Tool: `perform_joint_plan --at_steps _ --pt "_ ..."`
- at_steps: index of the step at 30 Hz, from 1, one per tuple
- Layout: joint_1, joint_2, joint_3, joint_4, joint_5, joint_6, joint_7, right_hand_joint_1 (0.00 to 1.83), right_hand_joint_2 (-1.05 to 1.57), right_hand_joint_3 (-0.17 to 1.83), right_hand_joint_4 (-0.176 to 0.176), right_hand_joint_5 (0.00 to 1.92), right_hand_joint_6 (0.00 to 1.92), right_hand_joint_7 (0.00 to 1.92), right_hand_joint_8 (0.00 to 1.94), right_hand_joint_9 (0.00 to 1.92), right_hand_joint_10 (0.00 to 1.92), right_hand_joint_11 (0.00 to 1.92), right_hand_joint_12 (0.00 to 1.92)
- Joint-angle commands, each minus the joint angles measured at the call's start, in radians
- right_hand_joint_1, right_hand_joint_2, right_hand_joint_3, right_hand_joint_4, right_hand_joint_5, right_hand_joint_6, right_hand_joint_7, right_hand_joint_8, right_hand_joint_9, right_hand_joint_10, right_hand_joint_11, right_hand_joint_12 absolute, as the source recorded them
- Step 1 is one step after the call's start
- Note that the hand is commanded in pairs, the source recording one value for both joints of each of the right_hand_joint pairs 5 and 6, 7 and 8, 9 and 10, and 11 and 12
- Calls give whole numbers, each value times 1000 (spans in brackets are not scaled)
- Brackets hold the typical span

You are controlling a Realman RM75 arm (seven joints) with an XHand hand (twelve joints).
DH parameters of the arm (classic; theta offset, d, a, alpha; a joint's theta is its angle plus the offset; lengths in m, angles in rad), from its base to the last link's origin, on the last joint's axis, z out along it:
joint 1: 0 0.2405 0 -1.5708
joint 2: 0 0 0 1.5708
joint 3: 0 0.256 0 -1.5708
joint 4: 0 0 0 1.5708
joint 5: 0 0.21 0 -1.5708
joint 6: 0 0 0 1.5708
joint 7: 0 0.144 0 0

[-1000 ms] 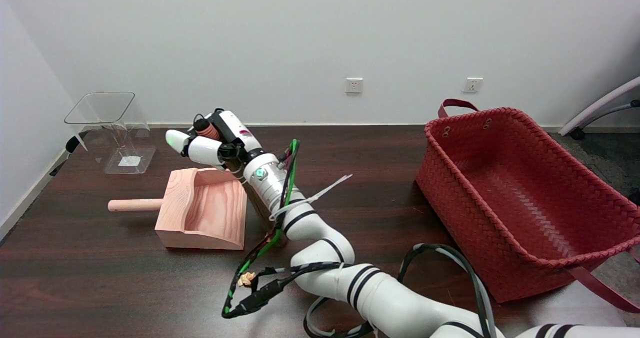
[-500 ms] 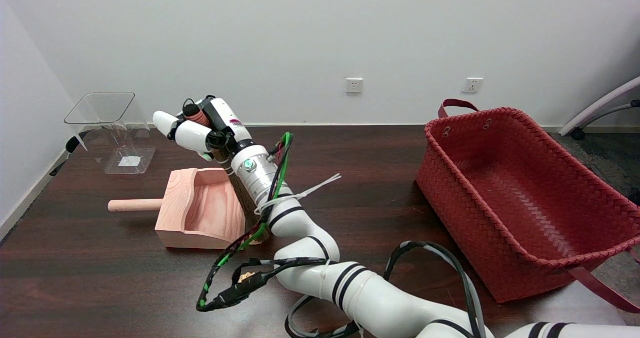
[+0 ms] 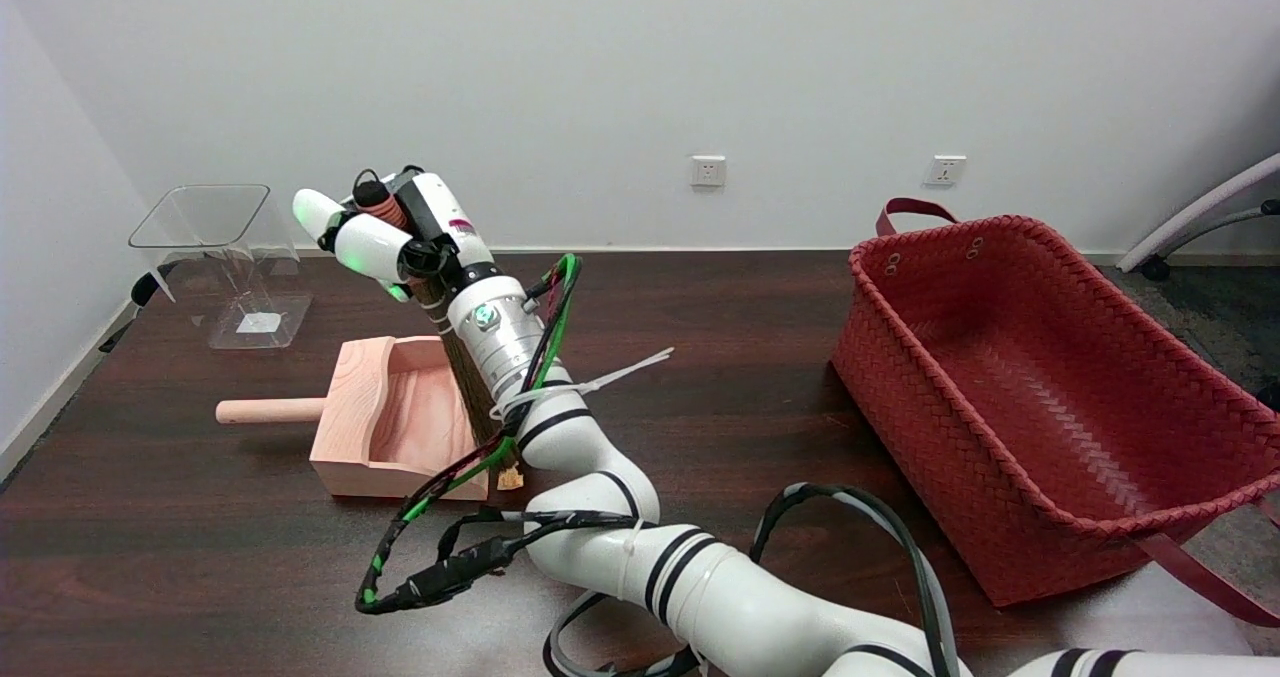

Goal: Sweep the paper balls into the dustpan.

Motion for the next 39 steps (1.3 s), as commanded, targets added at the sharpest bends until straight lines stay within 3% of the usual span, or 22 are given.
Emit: perform_joint_plan --at_steps 1,13,15,16,29,39 --pt "-60 -16 -16 62 -35 -6 -284 873 1344 355 0 1920 1920 1920 1920 1920 1920 1920 1920" --pt "-123 14 -12 28 -35 -47 -296 915 1268 440 0 1920 1920 1920 1920 1920 1920 1920 1920" --pt "-105 -56 -111 120 -99 -1 -235 915 1267 443 0 1920 1920 1920 1920 1920 1920 1920 1920" --pt "-132 15 -9 17 -35 -48 -296 915 1267 444 0 1920 1920 1920 1920 1920 1920 1920 1920" --pt "-111 39 6 -34 -23 -36 -353 915 1269 460 0 1920 1920 1920 1920 1920 1920 1920 1920" --pt "-1 13 10 -164 26 24 -399 885 1296 523 0 1920 1920 1920 1920 1920 1920 1920 1920"
